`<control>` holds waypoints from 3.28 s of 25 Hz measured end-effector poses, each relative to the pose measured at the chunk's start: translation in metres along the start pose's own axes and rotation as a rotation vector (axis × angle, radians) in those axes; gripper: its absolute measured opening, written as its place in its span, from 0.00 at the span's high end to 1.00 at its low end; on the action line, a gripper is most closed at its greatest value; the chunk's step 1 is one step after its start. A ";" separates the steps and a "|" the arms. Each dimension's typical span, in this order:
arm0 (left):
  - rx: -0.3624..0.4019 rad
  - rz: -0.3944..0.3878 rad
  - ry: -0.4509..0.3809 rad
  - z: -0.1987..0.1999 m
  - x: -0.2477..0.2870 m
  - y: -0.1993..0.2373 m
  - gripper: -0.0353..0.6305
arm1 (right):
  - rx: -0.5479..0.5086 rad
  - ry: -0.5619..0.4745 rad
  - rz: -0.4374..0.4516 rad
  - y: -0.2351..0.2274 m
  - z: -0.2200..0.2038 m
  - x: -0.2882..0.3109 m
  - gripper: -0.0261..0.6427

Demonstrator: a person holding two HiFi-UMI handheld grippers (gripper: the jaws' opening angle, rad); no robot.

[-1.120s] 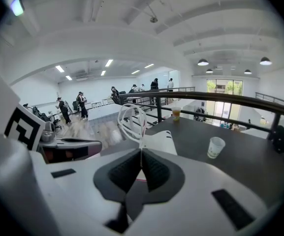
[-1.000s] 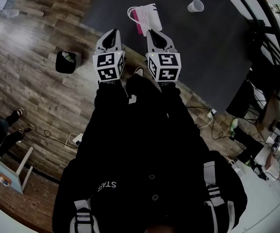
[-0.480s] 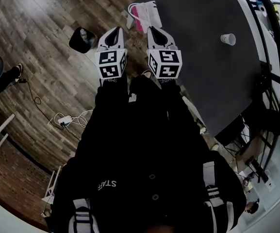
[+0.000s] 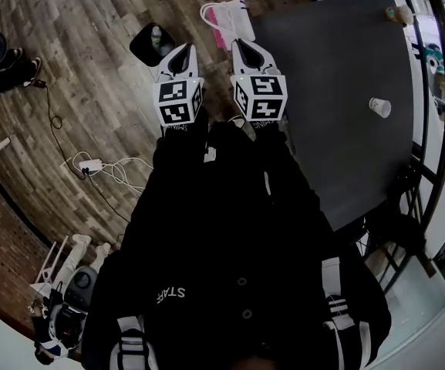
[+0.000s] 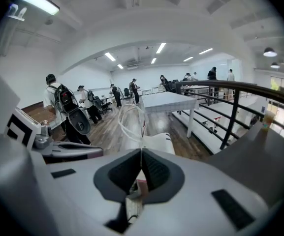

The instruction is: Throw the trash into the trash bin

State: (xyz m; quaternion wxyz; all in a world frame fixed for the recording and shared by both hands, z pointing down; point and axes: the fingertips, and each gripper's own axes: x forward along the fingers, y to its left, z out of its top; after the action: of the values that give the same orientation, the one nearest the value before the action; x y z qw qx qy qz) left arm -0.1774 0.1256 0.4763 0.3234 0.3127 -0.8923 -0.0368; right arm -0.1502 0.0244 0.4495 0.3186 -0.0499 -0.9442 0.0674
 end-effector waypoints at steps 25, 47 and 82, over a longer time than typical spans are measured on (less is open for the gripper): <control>-0.243 0.243 0.151 -0.139 0.025 0.200 0.95 | -0.122 0.249 0.269 0.129 -0.105 0.192 0.93; -0.324 0.322 0.221 -0.300 0.100 0.305 0.95 | -0.148 0.353 0.360 0.160 -0.261 0.333 0.93; -0.380 0.330 0.292 -0.418 0.153 0.351 0.95 | -0.165 0.444 0.395 0.166 -0.395 0.449 0.93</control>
State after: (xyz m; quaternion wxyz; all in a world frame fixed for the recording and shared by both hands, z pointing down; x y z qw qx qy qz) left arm -0.2049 0.3750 0.9845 0.5027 0.0992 -0.8523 -0.1050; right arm -0.2572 0.2876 1.0010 0.4926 -0.2718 -0.8258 0.0386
